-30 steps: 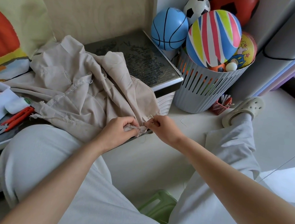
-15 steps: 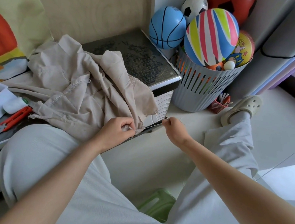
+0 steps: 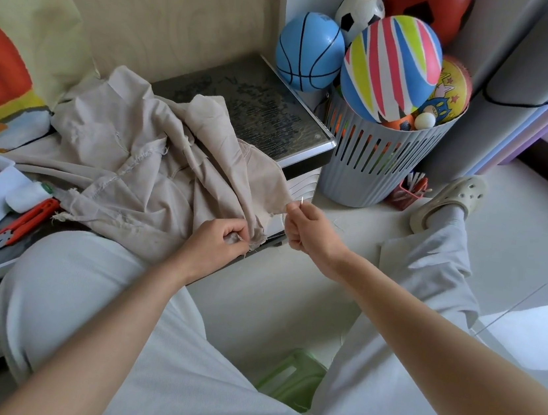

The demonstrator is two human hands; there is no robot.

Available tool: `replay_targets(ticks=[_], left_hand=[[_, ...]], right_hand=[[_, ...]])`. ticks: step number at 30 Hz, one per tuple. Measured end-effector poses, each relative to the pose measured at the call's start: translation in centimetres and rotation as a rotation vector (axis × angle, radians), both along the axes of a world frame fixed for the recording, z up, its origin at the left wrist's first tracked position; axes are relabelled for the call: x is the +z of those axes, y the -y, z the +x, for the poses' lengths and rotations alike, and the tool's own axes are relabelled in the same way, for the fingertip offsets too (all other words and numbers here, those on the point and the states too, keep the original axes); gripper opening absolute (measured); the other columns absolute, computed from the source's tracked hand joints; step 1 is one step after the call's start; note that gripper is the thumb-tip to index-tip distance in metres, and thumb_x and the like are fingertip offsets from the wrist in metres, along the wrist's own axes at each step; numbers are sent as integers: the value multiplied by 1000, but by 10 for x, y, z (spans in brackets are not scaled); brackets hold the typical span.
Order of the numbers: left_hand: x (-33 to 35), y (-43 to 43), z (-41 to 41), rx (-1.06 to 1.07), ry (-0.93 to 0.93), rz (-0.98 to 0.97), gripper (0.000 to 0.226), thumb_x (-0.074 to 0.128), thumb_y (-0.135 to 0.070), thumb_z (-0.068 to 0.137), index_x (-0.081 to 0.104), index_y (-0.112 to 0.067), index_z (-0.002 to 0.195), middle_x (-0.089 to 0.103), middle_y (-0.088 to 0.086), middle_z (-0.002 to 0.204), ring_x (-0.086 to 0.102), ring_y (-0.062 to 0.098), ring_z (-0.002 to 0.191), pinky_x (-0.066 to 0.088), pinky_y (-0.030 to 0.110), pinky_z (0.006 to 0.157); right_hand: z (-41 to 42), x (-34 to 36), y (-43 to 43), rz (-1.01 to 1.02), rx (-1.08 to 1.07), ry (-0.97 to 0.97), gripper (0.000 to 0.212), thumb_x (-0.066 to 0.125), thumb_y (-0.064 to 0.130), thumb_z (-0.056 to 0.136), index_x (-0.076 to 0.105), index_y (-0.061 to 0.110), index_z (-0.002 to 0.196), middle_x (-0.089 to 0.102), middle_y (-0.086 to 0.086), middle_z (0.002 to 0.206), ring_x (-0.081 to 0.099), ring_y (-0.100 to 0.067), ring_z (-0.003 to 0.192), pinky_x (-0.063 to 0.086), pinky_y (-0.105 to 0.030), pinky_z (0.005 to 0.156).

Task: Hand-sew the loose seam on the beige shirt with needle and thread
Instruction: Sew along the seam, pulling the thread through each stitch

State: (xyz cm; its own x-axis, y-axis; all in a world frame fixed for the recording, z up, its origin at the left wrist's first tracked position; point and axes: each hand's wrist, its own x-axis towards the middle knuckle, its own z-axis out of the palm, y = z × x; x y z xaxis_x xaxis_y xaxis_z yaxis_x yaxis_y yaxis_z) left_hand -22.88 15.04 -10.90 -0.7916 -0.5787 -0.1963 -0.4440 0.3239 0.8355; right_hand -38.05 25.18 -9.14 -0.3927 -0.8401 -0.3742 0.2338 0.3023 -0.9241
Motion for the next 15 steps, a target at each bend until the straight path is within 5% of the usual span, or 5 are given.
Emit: replay_targets(ticks=[5,8,10,15], left_hand=[[-2,0,-1,16,-14,-18,32,61,-1,80,47,-20,57,41,-12,50,33,4,53,27,19,52],[-4,1,-1,20,-11,-39,32,61,-3,80,48,-22,58,44,-12,53,36,4,56,29,19,54],[-6,2,-1,21,-6,-47,30,62,-5,80,49,-22,59,46,-12,55,37,5,58,31,21,57],[-5,0,-1,16,15,-49,27,64,-7,82,50,-18,61,44,-12,54,34,4,56,28,20,55]], right_hand=[[-5,-9,-9,251,326,-426,28,56,41,92,54,14,97,51,6,71,43,-8,58,34,-18,54],[-7,-11,-15,246,462,-562,24,62,34,90,68,11,97,46,14,59,41,-1,52,31,-12,51],[-8,-9,-15,194,417,-486,16,60,22,92,70,9,90,45,14,47,38,-1,44,29,-11,48],[-13,2,-16,26,149,-168,22,51,21,98,60,19,78,50,18,59,28,-3,51,28,-12,50]])
